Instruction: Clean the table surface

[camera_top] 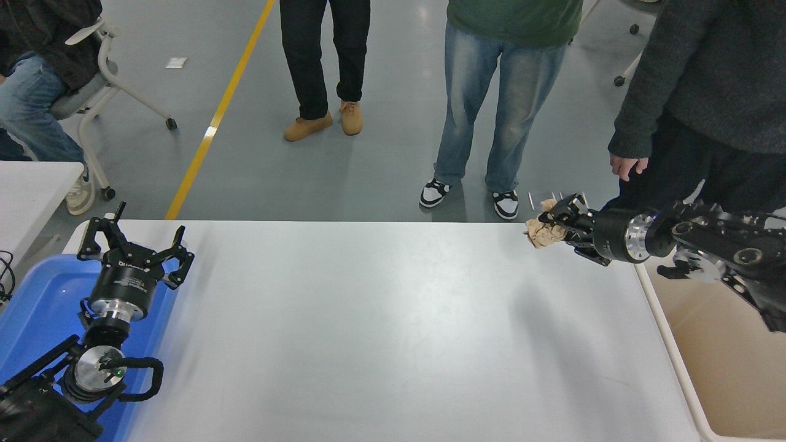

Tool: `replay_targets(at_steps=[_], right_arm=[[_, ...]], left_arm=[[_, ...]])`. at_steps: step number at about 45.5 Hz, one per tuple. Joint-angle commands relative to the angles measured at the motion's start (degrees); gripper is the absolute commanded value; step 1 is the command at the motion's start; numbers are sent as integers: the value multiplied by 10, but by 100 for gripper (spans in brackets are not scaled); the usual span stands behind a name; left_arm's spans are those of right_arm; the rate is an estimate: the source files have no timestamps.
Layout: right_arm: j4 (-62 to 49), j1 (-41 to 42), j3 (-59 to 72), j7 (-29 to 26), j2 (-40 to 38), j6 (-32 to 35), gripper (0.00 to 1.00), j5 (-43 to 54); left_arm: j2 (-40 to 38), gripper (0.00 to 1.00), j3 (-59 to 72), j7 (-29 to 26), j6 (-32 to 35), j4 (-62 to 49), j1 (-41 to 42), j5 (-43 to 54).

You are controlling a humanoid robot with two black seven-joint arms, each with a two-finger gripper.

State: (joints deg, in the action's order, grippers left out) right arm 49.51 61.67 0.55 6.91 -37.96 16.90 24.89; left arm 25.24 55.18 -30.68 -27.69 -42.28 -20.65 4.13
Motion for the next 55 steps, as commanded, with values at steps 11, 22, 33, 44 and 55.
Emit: replay_targets(at_steps=[11,22,33,44,55], right_arm=[[231,80,-26,0,-269,12,0,-1],[241,108,-33,0,-358,63,0,-1],[190,100,-20,0,-395,77,0,15],[104,43,-20,1,-392,75,0,27],[-11,-23,-18,3,-333,65,0,28]], left_arm=[[0,99,0,0,0,0,0,0],[0,99,0,0,0,0,0,0],[0,99,0,0,0,0,0,0],[0,99,0,0,0,0,0,0],[0,99,0,0,0,0,0,0]])
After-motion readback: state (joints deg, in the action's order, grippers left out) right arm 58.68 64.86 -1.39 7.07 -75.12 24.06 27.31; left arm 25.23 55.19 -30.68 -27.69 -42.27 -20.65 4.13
